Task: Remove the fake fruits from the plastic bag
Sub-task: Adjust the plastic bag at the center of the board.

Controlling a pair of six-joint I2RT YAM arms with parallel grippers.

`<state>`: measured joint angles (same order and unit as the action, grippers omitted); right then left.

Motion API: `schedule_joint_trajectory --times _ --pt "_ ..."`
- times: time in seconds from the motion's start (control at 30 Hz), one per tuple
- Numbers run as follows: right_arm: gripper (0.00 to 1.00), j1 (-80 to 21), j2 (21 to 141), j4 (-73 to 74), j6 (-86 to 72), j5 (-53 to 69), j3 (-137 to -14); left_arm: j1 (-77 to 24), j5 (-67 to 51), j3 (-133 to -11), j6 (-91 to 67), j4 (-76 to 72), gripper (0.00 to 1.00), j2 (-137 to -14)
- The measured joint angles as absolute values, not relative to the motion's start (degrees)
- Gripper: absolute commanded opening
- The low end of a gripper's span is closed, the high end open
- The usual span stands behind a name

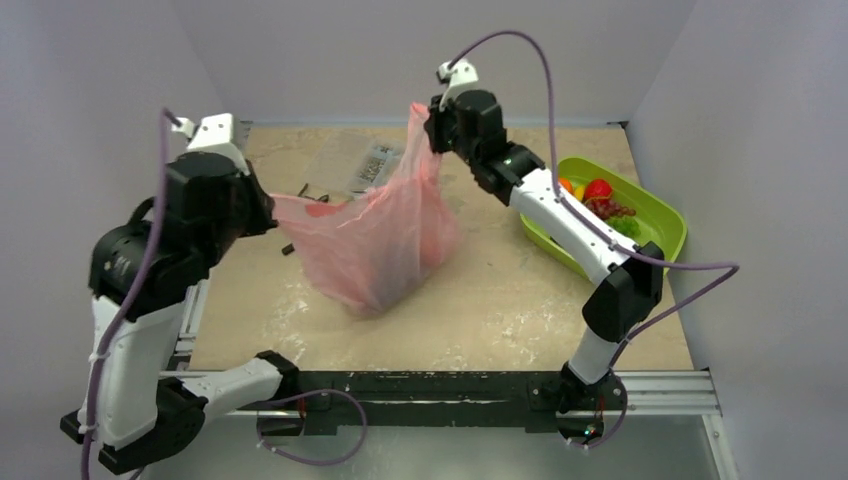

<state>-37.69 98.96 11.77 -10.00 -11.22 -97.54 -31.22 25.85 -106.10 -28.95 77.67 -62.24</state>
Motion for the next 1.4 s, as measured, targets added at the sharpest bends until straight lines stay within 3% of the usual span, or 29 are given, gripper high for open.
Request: schedule_joint_trajectory --times 0.13,0.23,0.3,0.33,0.43,0.5,0.6,0.7,0.93,0.97,1.1,1.13,1.4 --pt "0.0 -33.9 98.5 10.2 -9.9 -7.5 -103.6 -28.7 20.0 -110.4 -27.7 77.4 0.0 -59.5" --pt "0.14 -33.9 95.5 7.4 -9.8 -6.5 -100.6 -28.4 13.3 -101.3 -29.1 75.4 0.0 -53.2" --pt "0.17 -34.3 92.3 6.8 -10.1 -6.8 -95.3 -28.4 7.2 -91.7 -31.2 73.8 0.0 -48.0" --pt "0.23 -34.6 90.8 6.7 -10.1 -7.3 -92.3 -28.3 3.7 -86.7 -32.6 72.5 0.0 -45.6" --pt "0.61 -34.9 87.5 7.8 -11.1 -10.2 -84.1 -28.3 -6.0 -73.9 -38.1 67.5 0.0 -40.2" --pt "0.77 -34.8 85.6 10.5 -12.3 -12.9 -78.3 -28.2 -12.5 -66.6 -42.1 62.8 0.0 -37.4" --pt "0.95 -34.6 82.4 14.7 -13.5 -12.8 -71.6 -28.2 -18.2 -61.2 -46.2 59.0 0.0 -35.9" --pt "0.99 -34.7 76.1 18.8 -14.2 -10.5 -66.3 -28.2 -20.8 -60.6 -48.1 56.3 0.0 -35.8" --pt "0.97 -41.1 60.2 25.5 -13.8 -10.1 -68.3 -28.2 -23.6 -60.6 -50.0 50.2 0.0 -36.2" --pt "0.9 -44.0 59.2 25.5 -13.3 -10.0 -69.4 -28.2 -23.8 -60.6 -50.1 49.7 0.0 -36.3" --pt "0.46 -53.8 57.8 22.7 -12.2 -3.4 -69.4 -28.2 -24.0 -60.6 -50.0 48.5 0.0 -36.7" --pt "0.39 -54.9 58.2 21.1 -12.4 -1.5 -68.6 -28.2 -24.0 -60.7 -50.0 48.4 0.0 -36.7" --pt "0.1 -58.1 68.7 4.1 -18.1 4.2 -57.3 -28.2 -24.1 -60.9 -50.4 47.8 0.0 -36.6"
